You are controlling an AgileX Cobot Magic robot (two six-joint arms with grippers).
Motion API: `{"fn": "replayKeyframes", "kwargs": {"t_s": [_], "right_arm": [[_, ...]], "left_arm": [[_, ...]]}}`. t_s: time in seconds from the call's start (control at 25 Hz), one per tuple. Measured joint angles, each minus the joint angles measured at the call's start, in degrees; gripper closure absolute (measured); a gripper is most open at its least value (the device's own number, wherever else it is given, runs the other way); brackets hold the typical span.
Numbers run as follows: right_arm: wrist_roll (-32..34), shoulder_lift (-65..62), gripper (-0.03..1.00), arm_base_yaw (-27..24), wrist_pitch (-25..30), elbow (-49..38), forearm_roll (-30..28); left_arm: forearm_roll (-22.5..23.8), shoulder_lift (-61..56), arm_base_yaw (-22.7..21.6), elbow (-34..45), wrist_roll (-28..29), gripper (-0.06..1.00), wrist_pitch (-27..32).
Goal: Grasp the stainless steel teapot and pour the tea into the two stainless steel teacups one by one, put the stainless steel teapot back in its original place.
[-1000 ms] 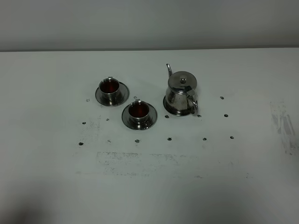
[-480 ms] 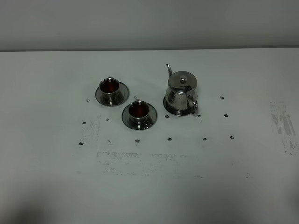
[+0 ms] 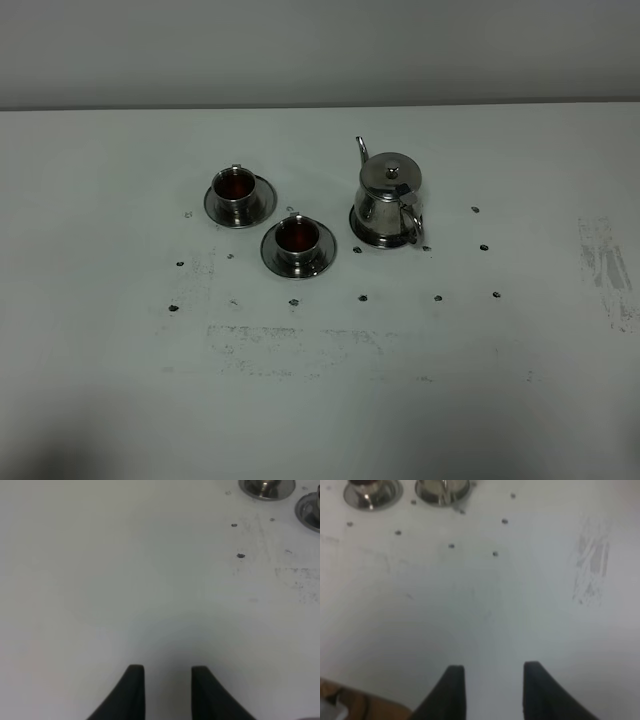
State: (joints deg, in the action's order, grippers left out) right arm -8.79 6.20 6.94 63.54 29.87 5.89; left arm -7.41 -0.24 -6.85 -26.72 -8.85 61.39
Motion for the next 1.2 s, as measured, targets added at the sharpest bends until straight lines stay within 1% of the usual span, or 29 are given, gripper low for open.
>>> {"fn": "replayKeyframes", "kwargs": {"t_s": [0.32,0.76,1.04,1.2], "right_arm": [[0.0,-6.6,0.70,0.0,0.1,0.0,0.0],[0.2,-6.6,0.70,0.0,0.2,0.0,-0.2],[1.7,-6.6,0.70,2.4,0.1,0.0,-1.2],[1.7,-6.6,0.70,2.6,0.1,0.0,-1.3]], "left_arm": [[0.0,0.0,0.0,0.0,0.0,0.66,0.0],[0.0,0.0,0.0,0.0,0.0,0.66,0.0],[0.0,0.0,0.0,0.0,0.0,0.66,0.0],[0.0,0.0,0.0,0.0,0.0,0.66,0.0]]}}
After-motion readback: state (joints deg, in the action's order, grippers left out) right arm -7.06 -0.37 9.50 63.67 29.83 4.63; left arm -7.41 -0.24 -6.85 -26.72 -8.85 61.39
